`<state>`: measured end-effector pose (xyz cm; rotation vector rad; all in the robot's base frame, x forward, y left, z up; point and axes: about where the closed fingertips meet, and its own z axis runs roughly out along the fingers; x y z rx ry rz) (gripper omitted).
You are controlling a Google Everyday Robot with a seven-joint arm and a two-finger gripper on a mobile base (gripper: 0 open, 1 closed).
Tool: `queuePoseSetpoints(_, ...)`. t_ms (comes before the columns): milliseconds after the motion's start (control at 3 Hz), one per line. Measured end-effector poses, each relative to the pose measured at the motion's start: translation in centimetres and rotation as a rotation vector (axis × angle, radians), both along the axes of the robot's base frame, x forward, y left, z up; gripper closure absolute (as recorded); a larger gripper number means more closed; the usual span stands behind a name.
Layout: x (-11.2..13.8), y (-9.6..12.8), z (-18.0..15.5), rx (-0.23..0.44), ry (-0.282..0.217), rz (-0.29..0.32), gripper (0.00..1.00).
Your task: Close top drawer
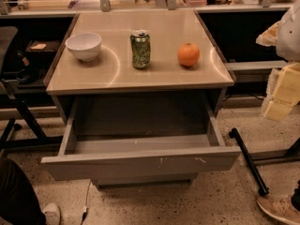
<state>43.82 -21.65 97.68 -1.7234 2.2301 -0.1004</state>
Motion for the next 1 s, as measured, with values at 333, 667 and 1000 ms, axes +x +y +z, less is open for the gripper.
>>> queuePoseSetpoints(333, 0.00, 0.00, 0.00, 0.000, 0.000, 0.000, 0.00)
queuePoseSetpoints(667, 0.00, 0.00, 0.00, 0.000, 0.000, 0.000, 0.18)
queuePoseSetpoints(1000, 0.00, 0.00, 0.00, 0.000, 0.000, 0.000, 0.41)
